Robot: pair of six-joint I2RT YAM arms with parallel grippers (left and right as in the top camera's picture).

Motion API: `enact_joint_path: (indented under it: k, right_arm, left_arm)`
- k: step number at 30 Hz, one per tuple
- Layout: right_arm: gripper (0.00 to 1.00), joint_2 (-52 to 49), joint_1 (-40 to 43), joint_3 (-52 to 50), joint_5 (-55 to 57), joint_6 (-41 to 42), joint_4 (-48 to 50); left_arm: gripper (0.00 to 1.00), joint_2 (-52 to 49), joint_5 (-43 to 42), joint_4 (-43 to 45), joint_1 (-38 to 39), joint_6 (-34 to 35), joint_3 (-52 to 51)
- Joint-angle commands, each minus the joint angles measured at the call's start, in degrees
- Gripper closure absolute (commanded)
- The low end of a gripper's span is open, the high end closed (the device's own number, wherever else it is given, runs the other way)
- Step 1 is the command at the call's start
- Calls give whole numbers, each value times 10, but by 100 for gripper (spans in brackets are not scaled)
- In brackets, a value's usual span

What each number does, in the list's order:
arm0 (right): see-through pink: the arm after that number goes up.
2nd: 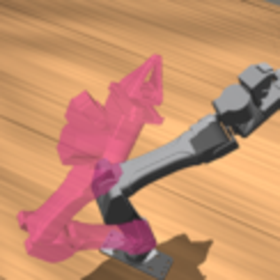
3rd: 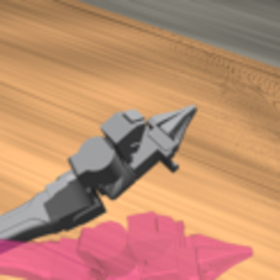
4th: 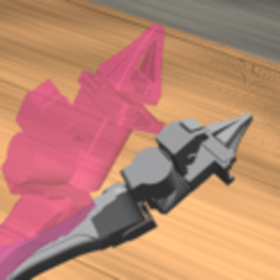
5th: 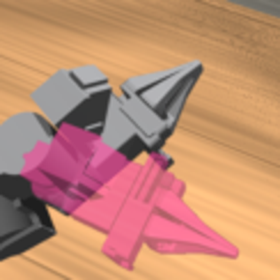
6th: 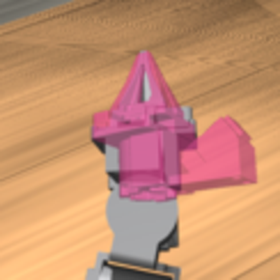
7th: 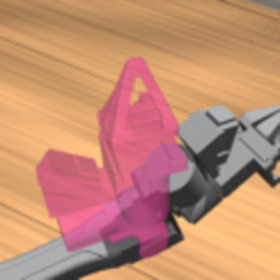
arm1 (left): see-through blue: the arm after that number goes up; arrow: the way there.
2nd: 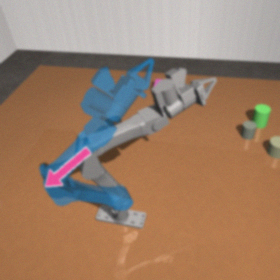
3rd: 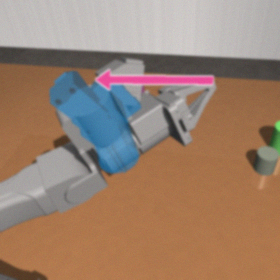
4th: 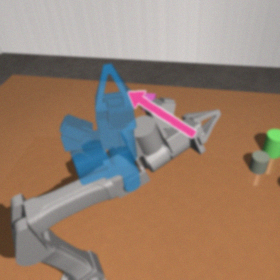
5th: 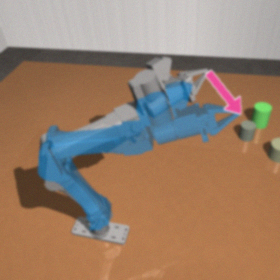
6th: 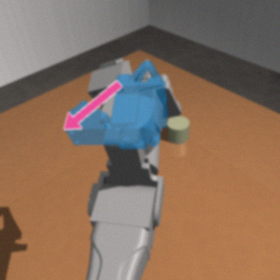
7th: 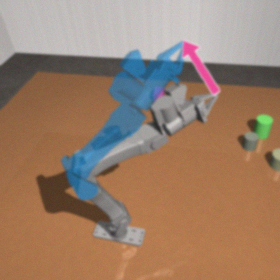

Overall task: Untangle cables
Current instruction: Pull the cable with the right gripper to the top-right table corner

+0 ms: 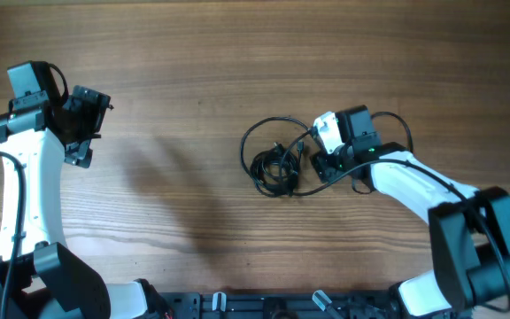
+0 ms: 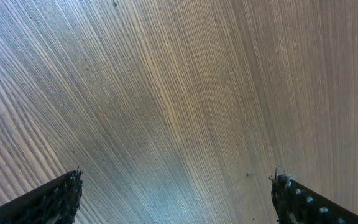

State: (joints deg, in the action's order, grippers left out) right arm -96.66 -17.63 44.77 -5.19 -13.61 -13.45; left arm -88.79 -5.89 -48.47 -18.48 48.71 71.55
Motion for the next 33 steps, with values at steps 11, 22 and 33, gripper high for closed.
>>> enact_joint_path:
  k: [11, 22, 33]
  right_arm:
    - [96, -12, -3, 31, 13, 96, 65]
    - [96, 222, -3, 84, -52, 205, 92]
    - [96, 275, 22, 84, 339, 279, 212]
  left_arm:
    - [0, 9, 4, 0, 0, -5, 6]
    - [0, 9, 4, 0, 0, -5, 6]
    - [0, 9, 4, -1, 0, -5, 6]
